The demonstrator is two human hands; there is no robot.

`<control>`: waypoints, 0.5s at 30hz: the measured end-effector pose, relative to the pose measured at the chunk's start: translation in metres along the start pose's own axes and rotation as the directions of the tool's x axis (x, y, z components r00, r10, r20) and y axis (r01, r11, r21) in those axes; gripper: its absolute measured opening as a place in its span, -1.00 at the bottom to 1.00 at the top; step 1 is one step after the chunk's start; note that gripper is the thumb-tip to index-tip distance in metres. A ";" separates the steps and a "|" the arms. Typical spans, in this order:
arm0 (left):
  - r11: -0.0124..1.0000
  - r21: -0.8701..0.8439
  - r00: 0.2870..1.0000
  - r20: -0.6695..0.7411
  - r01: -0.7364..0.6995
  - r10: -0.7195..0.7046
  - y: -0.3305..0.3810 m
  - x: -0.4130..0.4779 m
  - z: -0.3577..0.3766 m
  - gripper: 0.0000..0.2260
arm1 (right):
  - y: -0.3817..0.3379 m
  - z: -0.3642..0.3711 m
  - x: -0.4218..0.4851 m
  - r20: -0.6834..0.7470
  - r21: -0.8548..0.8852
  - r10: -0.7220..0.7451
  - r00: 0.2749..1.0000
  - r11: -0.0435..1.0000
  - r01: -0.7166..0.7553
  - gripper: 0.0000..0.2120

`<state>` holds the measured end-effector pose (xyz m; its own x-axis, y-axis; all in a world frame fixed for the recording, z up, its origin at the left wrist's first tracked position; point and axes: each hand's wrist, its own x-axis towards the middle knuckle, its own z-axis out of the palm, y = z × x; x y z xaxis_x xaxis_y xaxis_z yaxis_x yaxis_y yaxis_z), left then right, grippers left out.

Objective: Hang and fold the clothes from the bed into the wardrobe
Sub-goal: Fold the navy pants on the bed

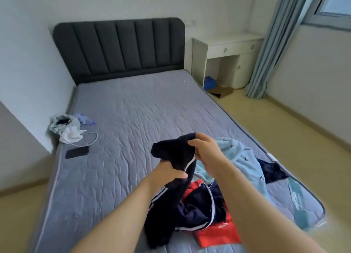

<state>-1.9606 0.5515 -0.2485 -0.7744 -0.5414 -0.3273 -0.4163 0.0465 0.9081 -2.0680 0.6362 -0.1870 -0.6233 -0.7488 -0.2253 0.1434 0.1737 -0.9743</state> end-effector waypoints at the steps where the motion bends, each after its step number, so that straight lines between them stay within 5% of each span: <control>1: 0.997 0.034 0.998 -0.012 0.064 -0.063 -0.011 -0.001 0.010 -0.82 | 0.005 0.001 -0.003 0.016 0.022 0.012 1.000 1.000 -0.013 -0.80; 5: 0.949 -0.146 0.934 -0.189 0.279 -0.304 -0.024 0.005 0.037 -0.80 | 0.015 -0.005 -0.011 0.067 0.217 0.019 0.998 0.976 -0.033 -0.83; 8: 0.918 -0.377 0.925 -0.292 0.123 -0.244 -0.012 0.010 0.034 -0.96 | 0.026 -0.016 -0.015 -0.007 0.481 0.068 0.998 0.875 -0.056 -0.79; 11: 0.829 -0.558 0.915 -0.317 0.032 -0.249 0.008 0.011 0.025 -0.89 | 0.044 -0.022 -0.021 -0.079 0.549 0.173 0.982 0.830 -0.102 -0.72; 15: 0.932 -0.363 0.905 -0.399 -0.007 -0.149 0.029 0.009 0.014 -0.85 | 0.065 -0.021 -0.024 -0.163 0.448 0.279 0.946 0.875 -0.181 -0.66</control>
<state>-1.9862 0.5600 -0.2290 -0.4485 -0.8319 -0.3269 -0.2094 -0.2578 0.9432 -2.0603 0.6788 -0.2451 -0.6755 -0.5555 -0.4849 0.5828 0.0007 -0.8126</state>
